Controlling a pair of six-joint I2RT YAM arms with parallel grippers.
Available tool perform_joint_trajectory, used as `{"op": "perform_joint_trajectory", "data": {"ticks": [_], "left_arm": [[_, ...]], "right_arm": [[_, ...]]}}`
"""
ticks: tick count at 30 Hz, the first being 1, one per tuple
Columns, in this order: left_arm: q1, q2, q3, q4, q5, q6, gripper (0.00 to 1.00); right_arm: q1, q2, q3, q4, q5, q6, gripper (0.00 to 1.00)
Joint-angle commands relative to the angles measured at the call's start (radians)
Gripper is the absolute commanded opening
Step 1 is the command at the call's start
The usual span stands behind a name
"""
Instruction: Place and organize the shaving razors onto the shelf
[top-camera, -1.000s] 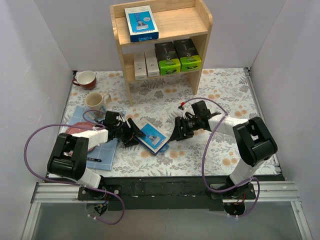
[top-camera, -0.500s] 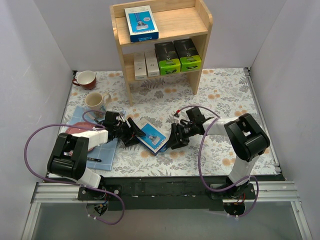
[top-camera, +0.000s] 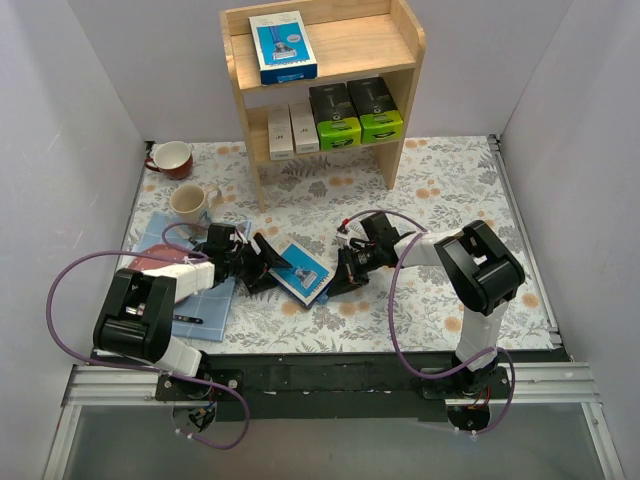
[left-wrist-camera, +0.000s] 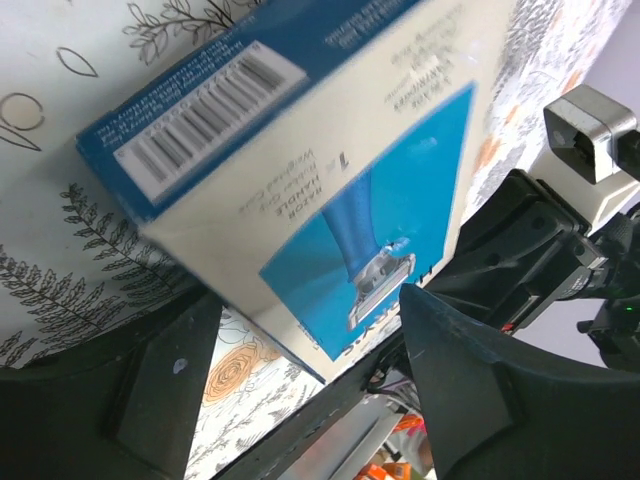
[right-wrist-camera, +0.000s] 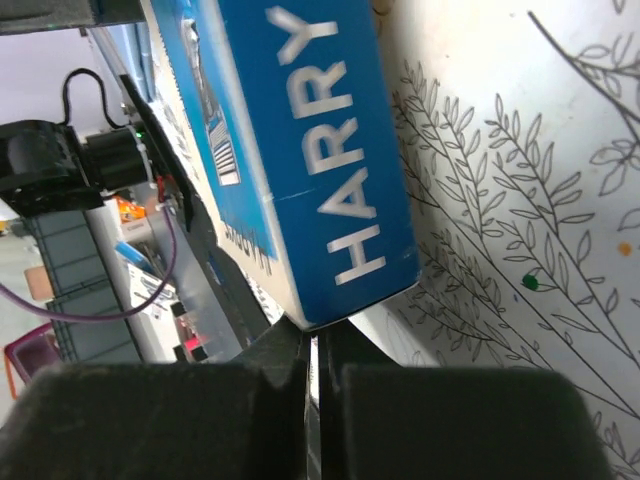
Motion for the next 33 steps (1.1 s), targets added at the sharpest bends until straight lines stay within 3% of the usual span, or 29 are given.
{"op": "perform_joint_trajectory", "data": {"ticks": [1, 8, 14, 22, 29, 33], "left_arm": [[0.032, -0.011, -0.054, 0.022, -0.015, -0.019, 0.73], [0.042, 0.017, -0.08, 0.17, 0.111, -0.085, 0.75], [0.044, 0.058, -0.054, 0.232, 0.16, -0.148, 0.71], [0.074, 0.061, -0.046, 0.312, 0.226, -0.213, 0.5], [0.108, 0.037, -0.094, 0.322, 0.243, -0.219, 0.44], [0.111, 0.035, -0.1, 0.332, 0.252, -0.222, 0.41]], "right_arm": [[-0.004, -0.042, 0.021, 0.047, -0.056, 0.076, 0.01], [0.012, -0.083, 0.009, 0.126, -0.125, 0.158, 0.01], [0.052, -0.106, 0.026, 0.144, -0.122, 0.169, 0.01], [0.082, -0.123, 0.015, 0.117, -0.072, 0.144, 0.03], [0.057, -0.151, -0.011, 0.069, -0.01, 0.115, 0.34], [0.01, -0.162, -0.017, 0.055, -0.015, 0.113, 0.41]]}}
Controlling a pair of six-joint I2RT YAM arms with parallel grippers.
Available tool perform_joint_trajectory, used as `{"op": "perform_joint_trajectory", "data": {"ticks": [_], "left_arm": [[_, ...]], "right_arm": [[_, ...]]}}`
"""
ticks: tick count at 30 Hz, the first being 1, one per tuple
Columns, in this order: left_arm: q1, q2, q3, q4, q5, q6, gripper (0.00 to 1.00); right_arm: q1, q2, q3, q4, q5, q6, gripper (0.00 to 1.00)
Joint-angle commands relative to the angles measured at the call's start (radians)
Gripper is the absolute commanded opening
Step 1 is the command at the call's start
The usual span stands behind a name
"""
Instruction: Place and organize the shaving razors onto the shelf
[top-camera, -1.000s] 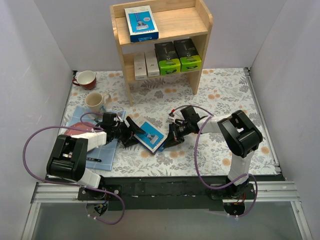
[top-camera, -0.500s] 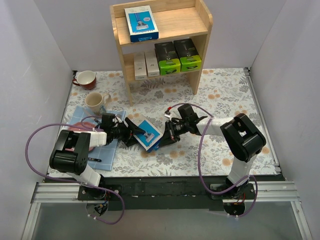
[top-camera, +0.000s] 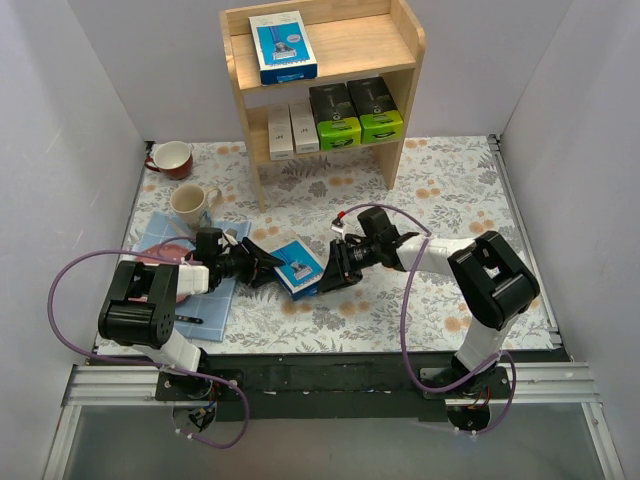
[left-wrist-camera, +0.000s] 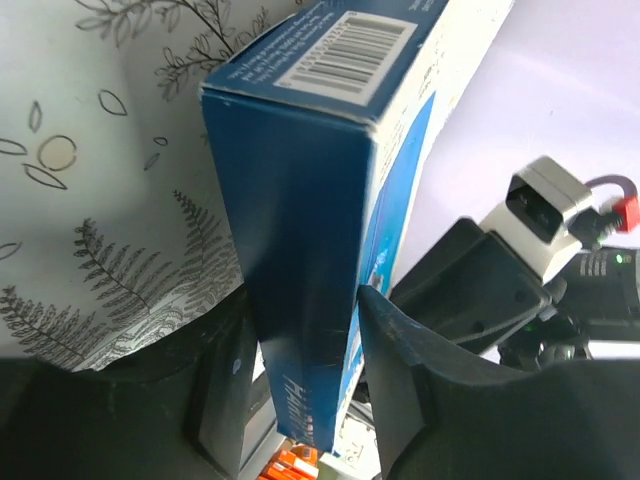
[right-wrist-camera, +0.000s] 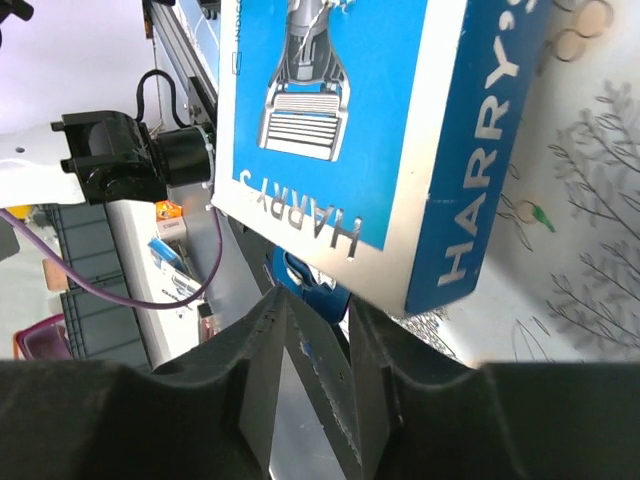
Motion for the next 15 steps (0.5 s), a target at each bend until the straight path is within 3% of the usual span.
{"op": "perform_joint_trajectory", "data": {"ticks": [1, 10, 13, 14, 15], "left_arm": [[0.008, -0.039, -0.009, 0.035, 0.046, -0.005, 0.41], [0.018, -0.029, -0.025, 0.041, 0.065, 0.0, 0.37], [0.02, -0.026, -0.026, 0.039, 0.073, 0.0, 0.36], [0.02, -0.027, -0.028, 0.039, 0.075, -0.002, 0.35], [0.023, -0.027, -0.028, 0.047, 0.085, -0.008, 0.35]], "right_arm": [[-0.064, -0.048, -0.014, -0.022, -0.006, -0.012, 0.41], [-0.134, -0.01, -0.033, -0.011, -0.034, 0.066, 0.53], [-0.134, 0.013, -0.03, -0.011, -0.039, 0.085, 0.72], [-0.132, 0.018, -0.03, -0.006, -0.043, 0.088, 0.97], [-0.132, 0.029, -0.03, 0.0, -0.049, 0.097, 0.98]]}}
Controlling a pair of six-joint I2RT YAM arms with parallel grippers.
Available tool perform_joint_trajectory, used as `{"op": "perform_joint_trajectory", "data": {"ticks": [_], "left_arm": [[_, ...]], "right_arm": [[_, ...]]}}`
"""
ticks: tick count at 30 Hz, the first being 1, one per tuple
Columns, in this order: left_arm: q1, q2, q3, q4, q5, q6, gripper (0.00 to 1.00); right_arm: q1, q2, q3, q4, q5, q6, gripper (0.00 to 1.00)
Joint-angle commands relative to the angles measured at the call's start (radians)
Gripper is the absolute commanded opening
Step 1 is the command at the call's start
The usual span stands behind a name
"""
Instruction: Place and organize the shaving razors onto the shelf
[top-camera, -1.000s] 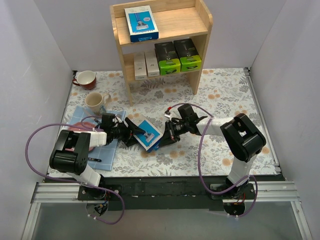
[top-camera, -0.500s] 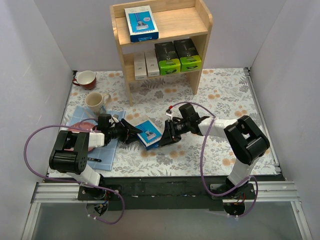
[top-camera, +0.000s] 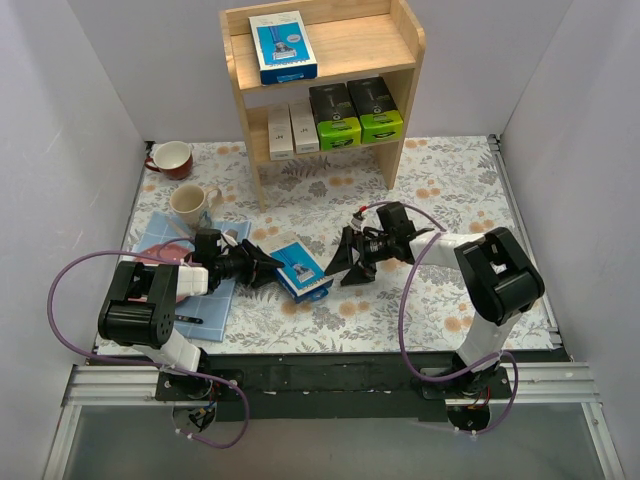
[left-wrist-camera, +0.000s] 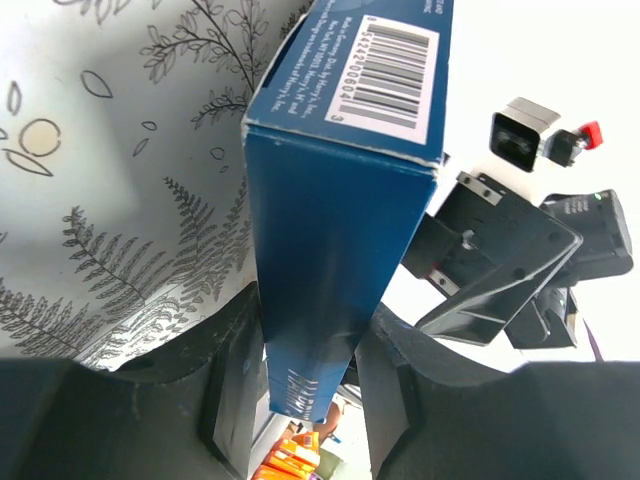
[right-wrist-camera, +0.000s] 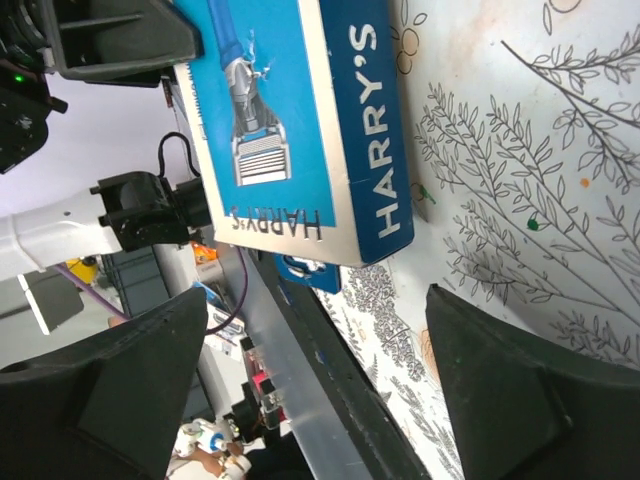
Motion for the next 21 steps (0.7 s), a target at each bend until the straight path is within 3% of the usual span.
{"op": "perform_joint_trajectory", "data": {"ticks": [1, 15, 21], "left_arm": [[0.01, -0.024, -0.01, 0.025, 0.051, -0.015, 0.35], [0.011, -0.034, -0.026, 0.05, 0.093, -0.057, 0.36], [0.011, -0.027, -0.026, 0.058, 0.083, -0.054, 0.36]], "right_arm": [[0.004, 0.036, -0.003, 0.024, -0.035, 0.03, 0.99], [0.031, 0.172, 0.128, 0.118, -0.115, 0.113, 0.97], [0.042, 0.174, 0.143, 0.15, -0.174, 0.133, 0.87]]}}
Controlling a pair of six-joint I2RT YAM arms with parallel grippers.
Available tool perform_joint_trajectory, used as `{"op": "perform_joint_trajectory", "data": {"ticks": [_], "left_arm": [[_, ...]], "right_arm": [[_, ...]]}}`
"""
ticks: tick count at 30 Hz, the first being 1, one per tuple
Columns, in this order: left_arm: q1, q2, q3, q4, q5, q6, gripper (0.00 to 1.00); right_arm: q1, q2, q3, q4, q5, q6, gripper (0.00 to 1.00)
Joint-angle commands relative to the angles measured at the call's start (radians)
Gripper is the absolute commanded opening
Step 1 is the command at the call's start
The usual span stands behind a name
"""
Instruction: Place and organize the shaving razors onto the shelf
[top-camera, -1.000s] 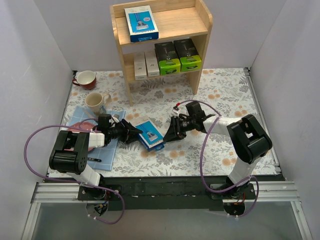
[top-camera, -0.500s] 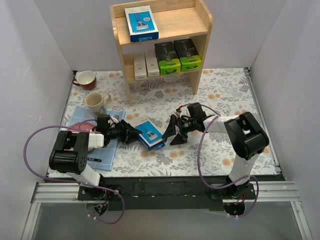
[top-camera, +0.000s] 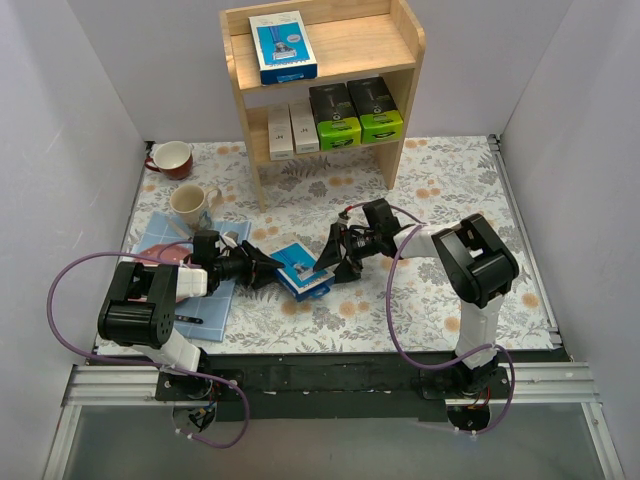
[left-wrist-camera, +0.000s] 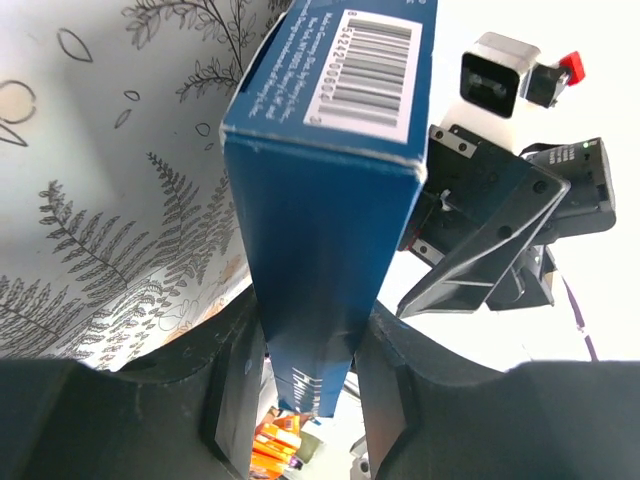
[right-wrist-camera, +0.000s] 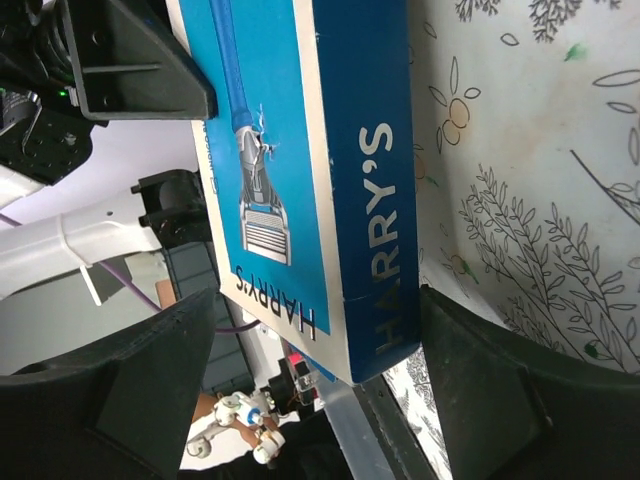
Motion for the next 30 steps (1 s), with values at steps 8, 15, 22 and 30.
{"op": "perform_joint_trajectory", "data": {"ticks": [8, 15, 22, 30], "left_arm": [[0.005, 0.007, 0.0, 0.026, 0.007, -0.002, 0.4], [0.005, 0.028, 0.021, 0.018, 0.0, 0.015, 0.45], [0.005, 0.005, 0.032, -0.014, -0.019, 0.033, 0.51], [0.117, -0.117, 0.07, -0.166, -0.006, 0.12, 0.57]], "right_arm": [[0.006, -0.059, -0.015, 0.045, -0.08, -0.023, 0.64], [0.009, -0.058, 0.018, 0.016, -0.03, -0.079, 0.45], [0.01, -0.061, 0.045, -0.013, 0.007, -0.115, 0.32], [0.0, -0.157, 0.039, -0.05, -0.017, -0.173, 0.12]]}}
